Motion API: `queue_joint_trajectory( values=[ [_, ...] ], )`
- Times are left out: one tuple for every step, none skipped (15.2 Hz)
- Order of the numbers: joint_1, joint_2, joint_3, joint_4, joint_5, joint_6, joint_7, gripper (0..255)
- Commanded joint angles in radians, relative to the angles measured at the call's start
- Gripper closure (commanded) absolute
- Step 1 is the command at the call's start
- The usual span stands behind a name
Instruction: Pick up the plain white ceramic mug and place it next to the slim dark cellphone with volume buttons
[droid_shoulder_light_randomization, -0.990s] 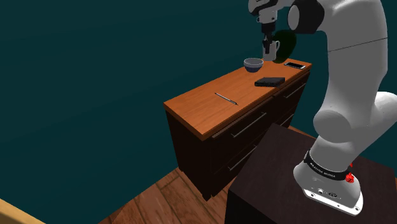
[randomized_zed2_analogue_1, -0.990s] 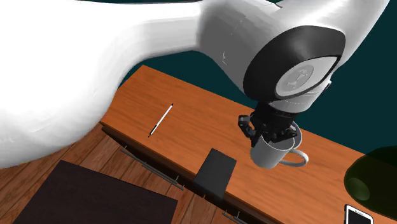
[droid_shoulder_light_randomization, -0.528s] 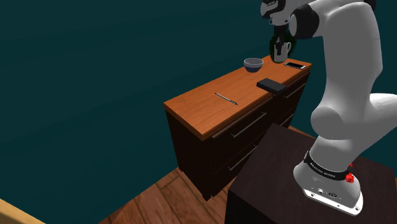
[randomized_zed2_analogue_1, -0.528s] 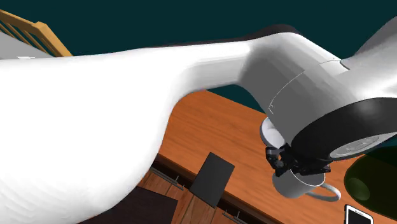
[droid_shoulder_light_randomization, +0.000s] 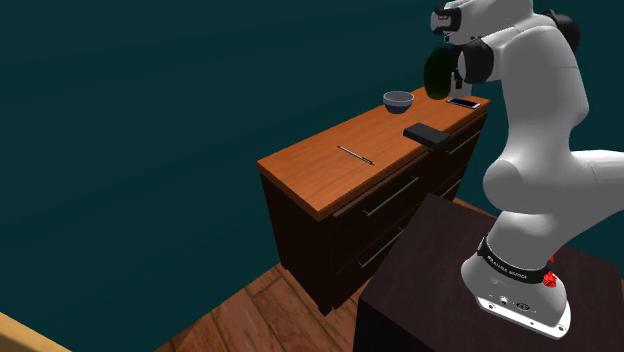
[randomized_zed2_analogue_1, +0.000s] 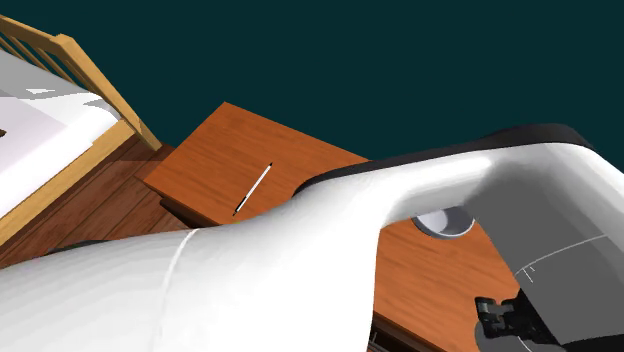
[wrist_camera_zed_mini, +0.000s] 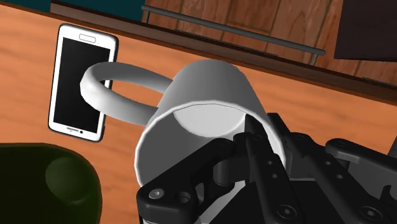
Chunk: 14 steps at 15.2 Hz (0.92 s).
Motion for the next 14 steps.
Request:
queue_joint_trajectory(
  values=[
    [-0.039,0.055,0.005,0.081,0.011,-0.022,-0.018,255],
    [-0.035,0.049,0.005,0.057,0.01,-0.004,-0.018,255],
    [-0.03,0.044,0.004,0.033,0.009,0.014,-0.018,255],
    [-0.026,0.041,0.004,0.014,0.009,0.03,-0.017,255],
    [-0.023,0.039,0.003,-0.006,0.008,0.046,-0.017,255],
    [-0.02,0.037,0.003,-0.023,0.008,0.061,-0.017,255],
    [-0.017,0.035,0.003,-0.04,0.008,0.076,-0.016,255],
    [-0.014,0.034,0.003,-0.055,0.008,0.09,-0.016,255],
    [-0.012,0.034,0.004,-0.07,0.008,0.103,-0.015,255],
    [-0.01,0.034,0.004,-0.084,0.009,0.117,-0.015,255],
    [-0.008,0.035,0.004,-0.096,0.009,0.13,-0.014,255],
    [-0.006,0.036,0.004,-0.108,0.009,0.143,-0.014,255],
    [-0.005,0.037,0.005,-0.115,0.01,0.15,-0.014,255],
    [-0.005,0.036,0.005,-0.116,0.01,0.15,-0.014,255]
  ],
)
